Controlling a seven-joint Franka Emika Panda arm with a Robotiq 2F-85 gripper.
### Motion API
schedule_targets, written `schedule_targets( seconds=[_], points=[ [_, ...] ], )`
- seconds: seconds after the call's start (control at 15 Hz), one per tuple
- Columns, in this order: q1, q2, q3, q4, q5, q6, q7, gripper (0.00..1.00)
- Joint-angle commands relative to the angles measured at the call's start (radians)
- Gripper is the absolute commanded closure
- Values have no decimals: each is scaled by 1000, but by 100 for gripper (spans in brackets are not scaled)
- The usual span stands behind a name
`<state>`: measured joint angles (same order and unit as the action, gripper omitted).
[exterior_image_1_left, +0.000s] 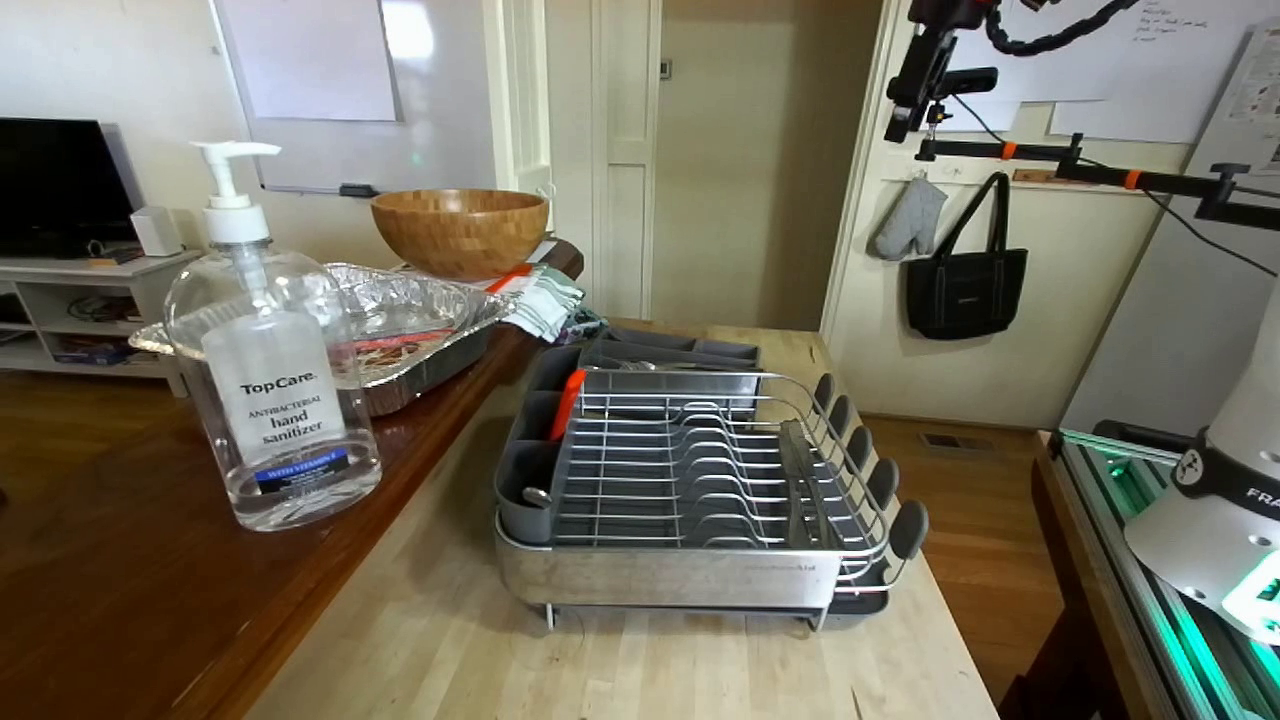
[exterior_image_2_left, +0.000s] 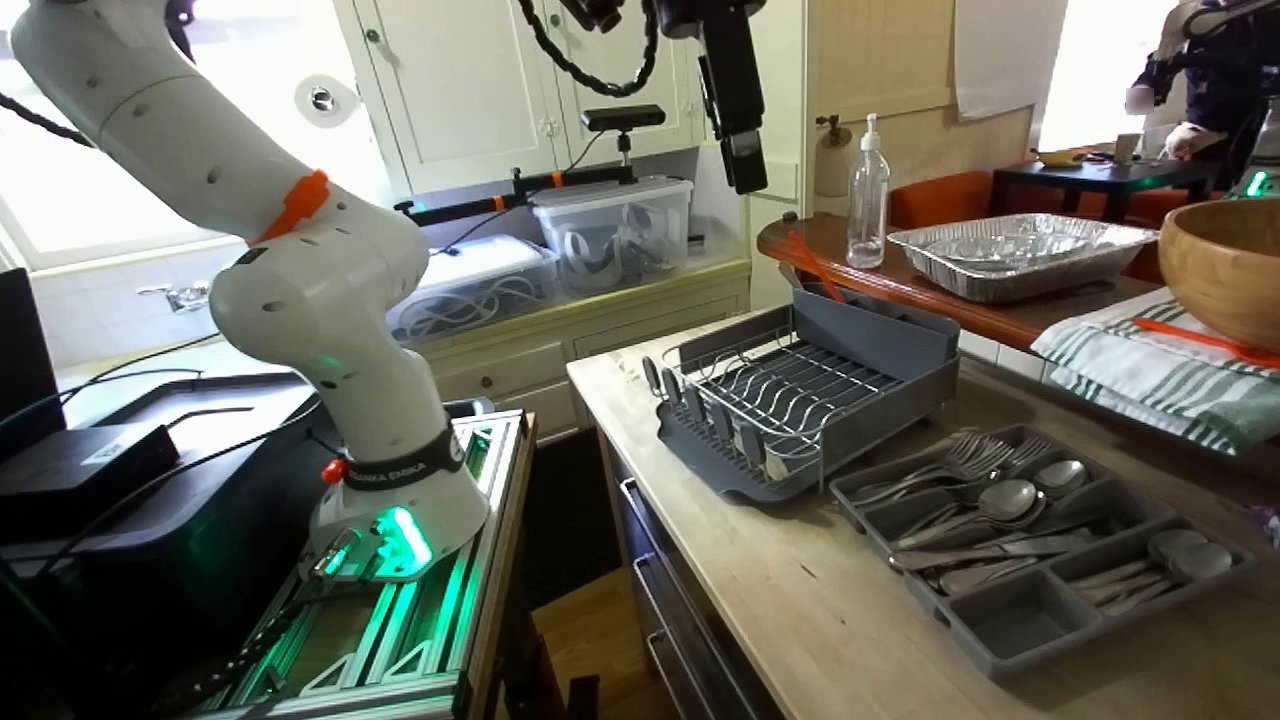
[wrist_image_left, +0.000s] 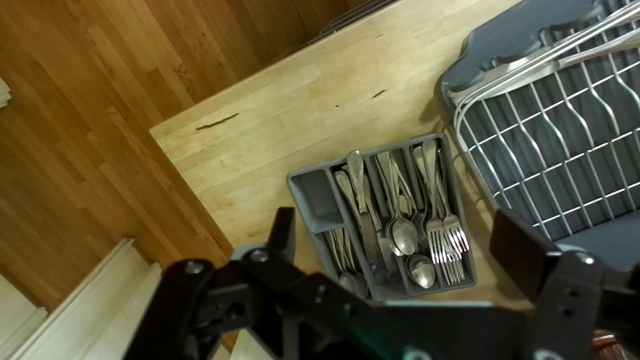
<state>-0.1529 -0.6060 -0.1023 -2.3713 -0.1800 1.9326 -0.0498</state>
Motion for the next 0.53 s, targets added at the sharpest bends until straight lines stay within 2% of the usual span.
schedule_targets(
  seconds=[0.0,0.13,0.2,0.47],
  points=[
    [21,73,83,1,9,20,157,0],
    [61,93,97,3,33,20,137,0],
    [44,70,88,3,7,1,131,0],
    [65,91,99,6,13,3,136,0]
  ],
)
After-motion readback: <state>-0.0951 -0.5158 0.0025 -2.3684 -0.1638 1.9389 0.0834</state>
